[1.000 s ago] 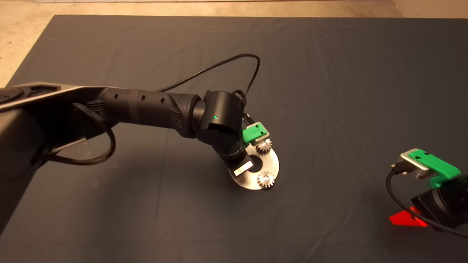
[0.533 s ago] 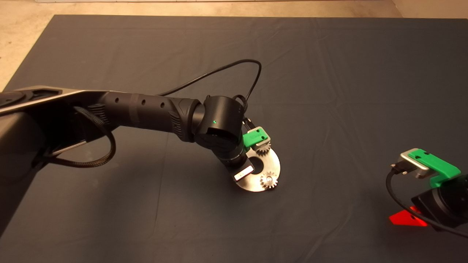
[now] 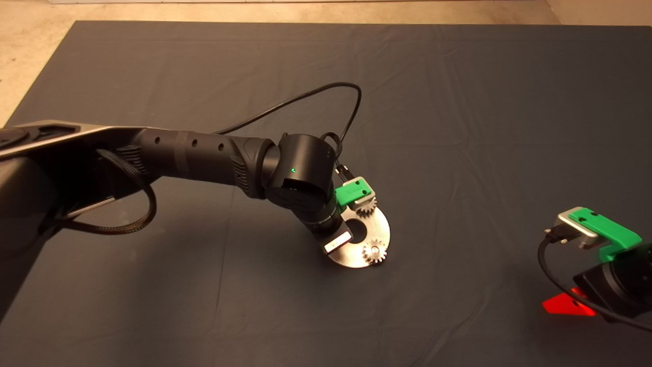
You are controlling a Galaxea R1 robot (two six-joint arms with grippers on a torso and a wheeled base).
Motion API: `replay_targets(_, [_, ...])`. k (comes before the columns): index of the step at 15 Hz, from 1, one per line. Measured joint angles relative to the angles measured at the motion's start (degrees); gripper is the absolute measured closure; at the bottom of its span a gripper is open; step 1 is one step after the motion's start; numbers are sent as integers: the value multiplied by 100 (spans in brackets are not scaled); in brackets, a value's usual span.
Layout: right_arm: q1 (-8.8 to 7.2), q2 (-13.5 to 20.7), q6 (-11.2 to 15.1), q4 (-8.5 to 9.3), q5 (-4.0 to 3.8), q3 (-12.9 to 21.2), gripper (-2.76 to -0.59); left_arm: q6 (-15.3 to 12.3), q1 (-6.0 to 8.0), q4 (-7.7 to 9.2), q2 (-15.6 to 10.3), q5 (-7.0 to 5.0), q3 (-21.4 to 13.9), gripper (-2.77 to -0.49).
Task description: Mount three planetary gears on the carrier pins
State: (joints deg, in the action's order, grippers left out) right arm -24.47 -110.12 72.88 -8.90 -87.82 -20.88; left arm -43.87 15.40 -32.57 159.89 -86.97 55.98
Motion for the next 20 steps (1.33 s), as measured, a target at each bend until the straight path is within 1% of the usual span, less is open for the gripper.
replay_targets(2, [0,0,0,0,-2,0,-220,0,0,0,-40,23,-30,-86])
replay_targets(5, [0,0,0,0,1,0,-220,0,0,0,-51,17,-59,-101])
replay_targets(7, [0,0,0,0,0,0,-220,2,1,0,-57,6,-85,-106])
replay_targets(8, [0,0,0,0,0,0,-220,2,1,7,-60,4,-100,-115])
replay_targets(9, [0,0,0,0,0,0,-220,4,1,7,-57,10,-102,-117])
replay_targets(10, [0,0,0,0,0,0,-220,5,1,7,-57,17,-102,-121])
replay_targets(11, [0,0,0,0,0,0,-220,5,1,7,-57,54,-102,-130])
replay_targets(13, [0,0,0,0,0,0,-220,5,1,5,-68,105,-113,-133])
replay_targets(14, [0,0,0,0,-2,0,-220,4,3,6,-72,102,-124,-143])
replay_targets(15, [0,0,0,0,1,0,-220,2,9,8,-72,102,-140,-146])
replay_targets(16, [0,0,0,0,0,0,-220,4,50,22,-74,95,-177,-146])
replay_targets(17, [0,0,-2,0,0,0,-220,4,134,38,-88,79,-208,-146])
replay_targets(18, [0,0,-1,0,-2,0,-220,0,298,63,-138,26,-264,-146])
replay_targets(19, [0,-4,-1,0,0,-1,-220,-20,520,141,-218,-10,-351,-146])
replay_targets(20, [-8,-13,-2,0,0,-1,-220,-48,727,290,-351,-5,-448,-146])
